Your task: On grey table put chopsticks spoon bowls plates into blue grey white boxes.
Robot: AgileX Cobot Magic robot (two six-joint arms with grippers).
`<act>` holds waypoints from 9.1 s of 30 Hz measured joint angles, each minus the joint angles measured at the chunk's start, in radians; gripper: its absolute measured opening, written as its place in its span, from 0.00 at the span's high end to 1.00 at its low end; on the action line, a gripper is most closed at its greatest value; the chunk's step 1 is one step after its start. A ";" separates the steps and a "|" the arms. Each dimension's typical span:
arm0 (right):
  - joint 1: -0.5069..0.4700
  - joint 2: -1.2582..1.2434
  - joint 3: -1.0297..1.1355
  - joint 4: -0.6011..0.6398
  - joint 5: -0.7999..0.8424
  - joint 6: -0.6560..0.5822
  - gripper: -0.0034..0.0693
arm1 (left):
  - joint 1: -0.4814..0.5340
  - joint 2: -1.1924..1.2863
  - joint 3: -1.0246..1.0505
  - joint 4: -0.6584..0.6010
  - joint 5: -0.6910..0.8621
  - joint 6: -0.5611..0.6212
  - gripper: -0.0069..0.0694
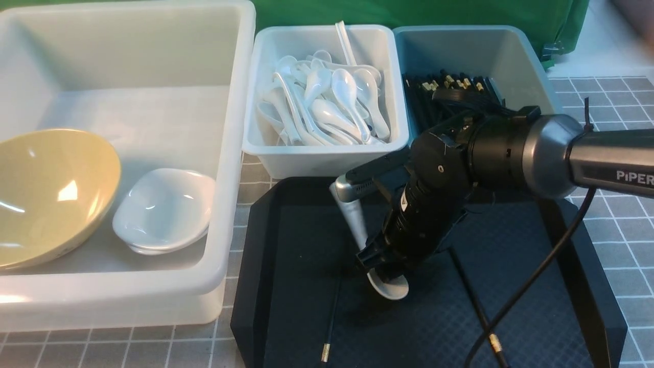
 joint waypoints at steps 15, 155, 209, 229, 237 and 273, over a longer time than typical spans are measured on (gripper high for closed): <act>0.016 -0.200 -0.017 0.000 0.039 -0.084 0.87 | 0.000 0.000 0.000 0.000 -0.004 0.000 0.92; -0.165 -0.390 -0.195 -0.619 -0.133 0.279 0.75 | 0.000 0.000 0.011 0.044 -0.018 0.001 0.92; -0.571 -1.990 1.359 -0.103 -0.460 -0.013 0.91 | -0.001 0.000 0.011 0.038 -0.002 0.001 0.92; -0.572 -1.990 1.359 -0.100 -0.458 -0.026 0.90 | -0.001 0.000 0.011 0.038 -0.002 0.001 0.92; -0.572 -1.990 1.359 -0.100 -0.458 -0.026 0.89 | 0.018 -0.065 0.149 0.017 -0.078 -0.001 0.92; -0.572 -1.990 1.359 -0.100 -0.457 -0.026 0.85 | 0.127 -0.067 0.356 -0.424 -0.281 0.315 0.92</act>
